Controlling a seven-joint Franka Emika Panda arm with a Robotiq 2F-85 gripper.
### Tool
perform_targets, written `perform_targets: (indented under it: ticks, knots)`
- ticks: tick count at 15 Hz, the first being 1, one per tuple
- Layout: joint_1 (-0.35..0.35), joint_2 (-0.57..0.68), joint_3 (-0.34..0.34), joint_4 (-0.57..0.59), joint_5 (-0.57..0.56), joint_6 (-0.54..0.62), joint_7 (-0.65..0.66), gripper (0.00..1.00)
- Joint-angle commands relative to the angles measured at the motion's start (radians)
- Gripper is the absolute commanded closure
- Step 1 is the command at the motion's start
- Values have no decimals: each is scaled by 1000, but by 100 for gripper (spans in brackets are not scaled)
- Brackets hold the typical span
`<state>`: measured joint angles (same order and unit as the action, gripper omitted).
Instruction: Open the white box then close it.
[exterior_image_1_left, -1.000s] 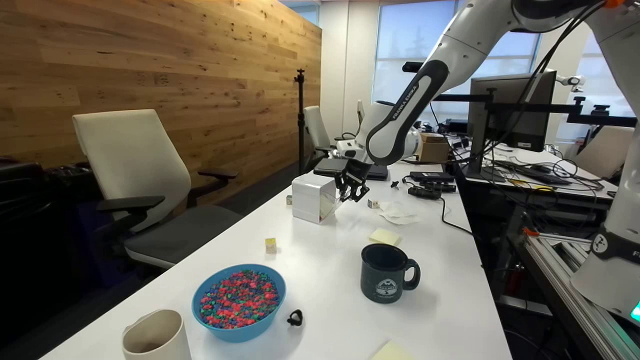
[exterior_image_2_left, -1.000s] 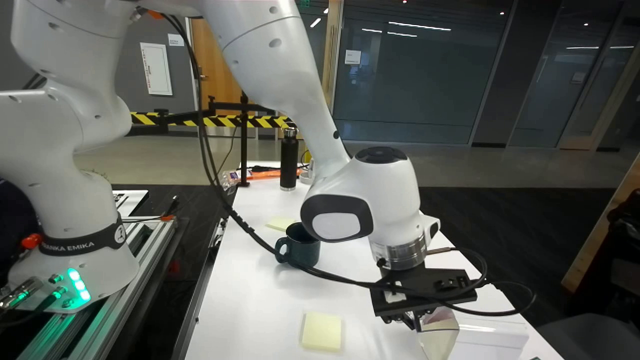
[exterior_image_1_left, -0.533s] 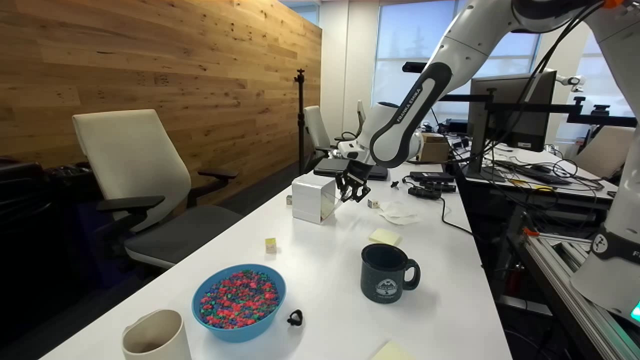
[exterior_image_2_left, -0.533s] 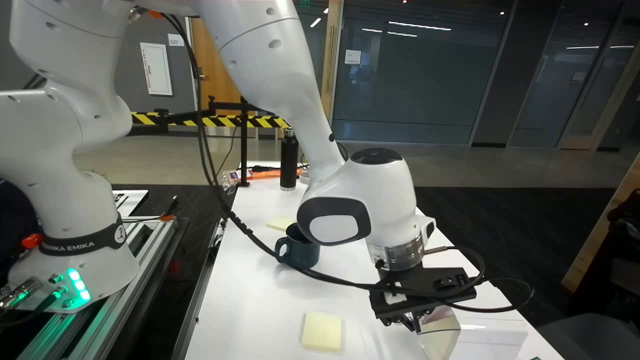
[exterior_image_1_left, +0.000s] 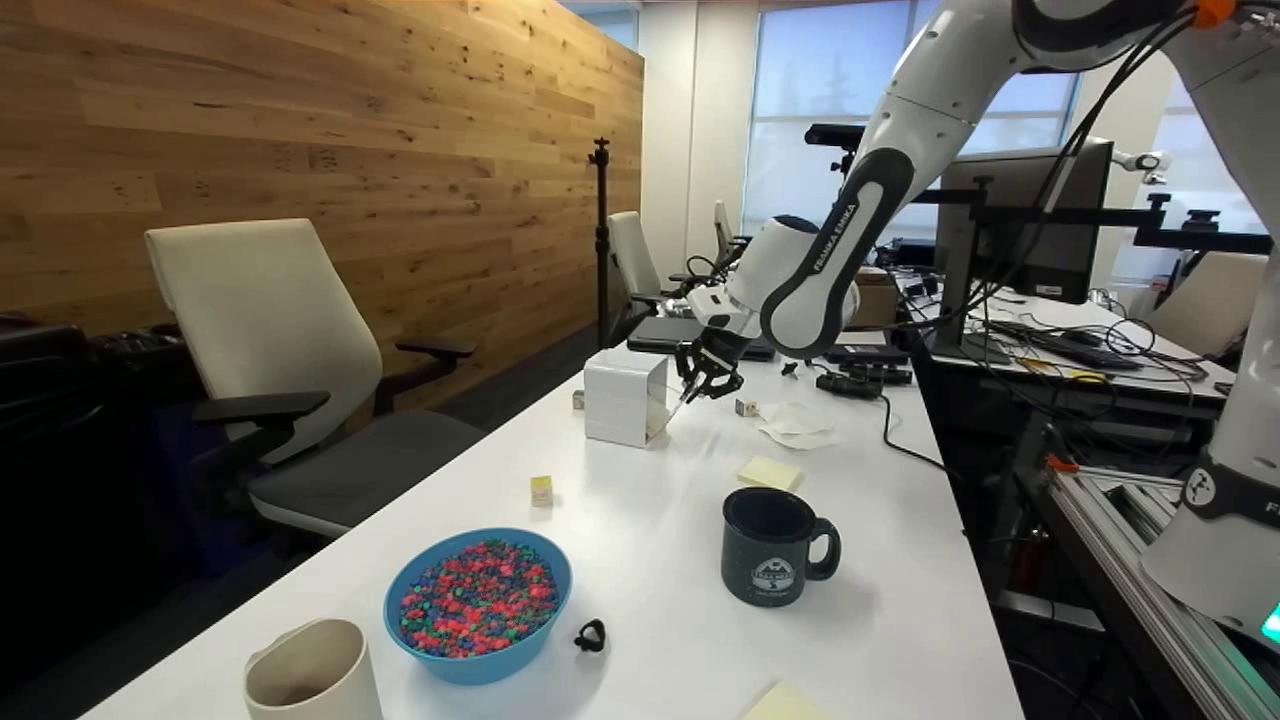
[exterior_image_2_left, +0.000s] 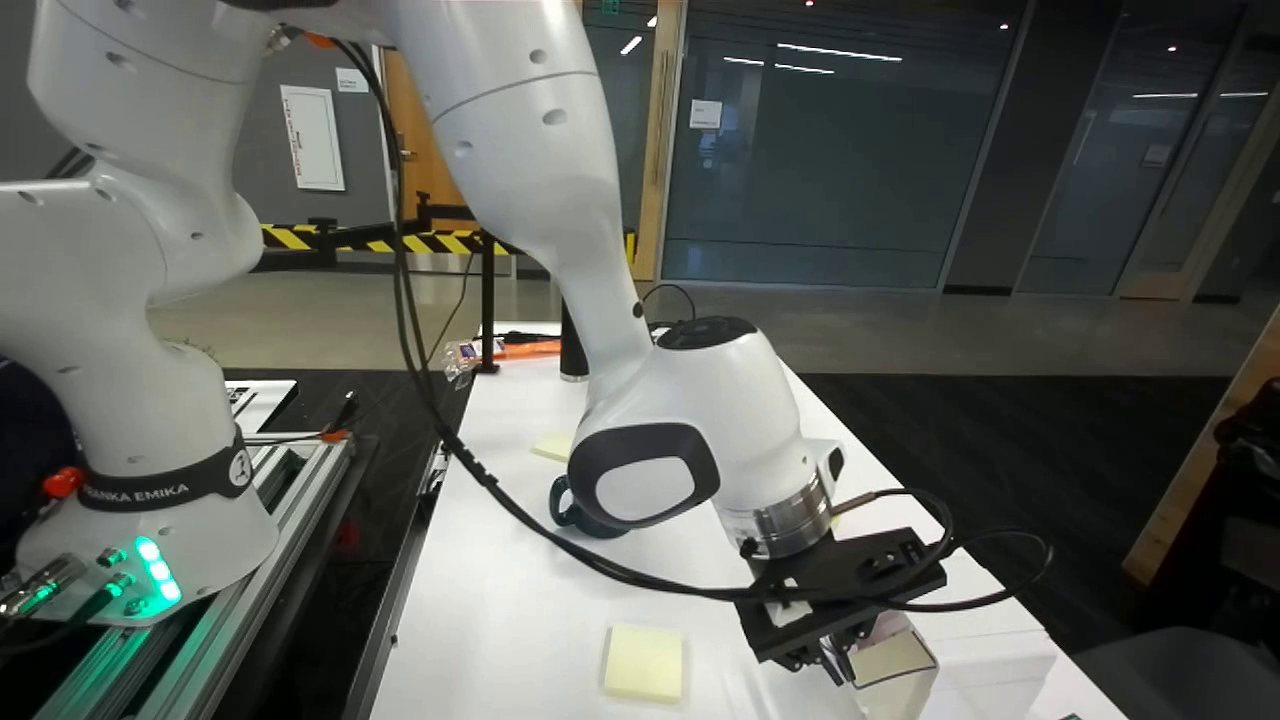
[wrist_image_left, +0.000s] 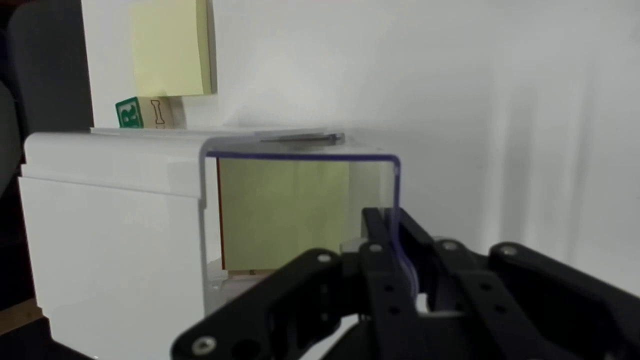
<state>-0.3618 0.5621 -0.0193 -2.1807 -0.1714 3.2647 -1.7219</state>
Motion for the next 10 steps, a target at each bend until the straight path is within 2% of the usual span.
perform_targets:
  ticks: [1,4,10]
  knots:
    - [60,19,-88,-6,-69,64,58,97]
    - [111,26,-146,-1,-65,45,85,97]
    - [244,37,-277,29,-48,-101,222,97]
